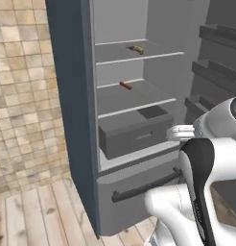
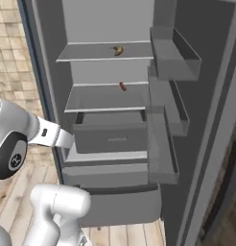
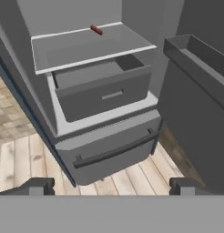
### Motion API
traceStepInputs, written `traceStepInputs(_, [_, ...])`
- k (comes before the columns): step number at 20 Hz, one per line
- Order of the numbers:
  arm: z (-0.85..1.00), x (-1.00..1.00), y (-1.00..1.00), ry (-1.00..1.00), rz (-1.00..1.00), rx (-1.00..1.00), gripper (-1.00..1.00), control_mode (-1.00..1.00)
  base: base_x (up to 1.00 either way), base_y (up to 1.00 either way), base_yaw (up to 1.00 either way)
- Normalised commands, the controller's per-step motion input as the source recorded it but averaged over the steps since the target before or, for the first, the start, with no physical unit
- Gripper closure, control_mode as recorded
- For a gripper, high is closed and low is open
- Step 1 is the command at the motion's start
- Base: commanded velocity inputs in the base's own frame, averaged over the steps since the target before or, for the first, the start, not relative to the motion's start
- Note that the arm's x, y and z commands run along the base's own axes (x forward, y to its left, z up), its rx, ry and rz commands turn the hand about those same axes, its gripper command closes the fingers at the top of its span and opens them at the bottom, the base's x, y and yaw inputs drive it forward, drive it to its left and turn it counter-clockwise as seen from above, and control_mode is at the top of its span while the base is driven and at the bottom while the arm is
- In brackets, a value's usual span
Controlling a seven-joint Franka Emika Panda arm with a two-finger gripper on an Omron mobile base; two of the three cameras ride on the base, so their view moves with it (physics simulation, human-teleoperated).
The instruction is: Pick up the peach and banana from the fridge and place one fruit on each plate on the dining counter.
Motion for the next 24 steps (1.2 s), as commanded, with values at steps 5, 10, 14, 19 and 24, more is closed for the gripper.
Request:
traceStepInputs(5, [0.00,0.00,0.00,0.00,0.00,0.00,-1.00,1.00,0.78,0.05,-0.08])
traceStepInputs(10, [0.00,0.00,0.00,0.00,0.00,0.00,-1.00,1.00,0.80,-0.03,0.00])
traceStepInputs(14, [0.00,0.00,0.00,0.00,0.00,0.00,-1.00,1.00,0.70,-0.18,0.04])
traceStepInputs(19, [0.00,0.00,0.00,0.00,0.00,0.00,-1.00,1.00,0.50,-0.50,0.17])
traceStepInputs(24, [0.00,0.00,0.00,0.00,0.00,0.00,-1.00,1.00,0.47,-0.57,0.21])
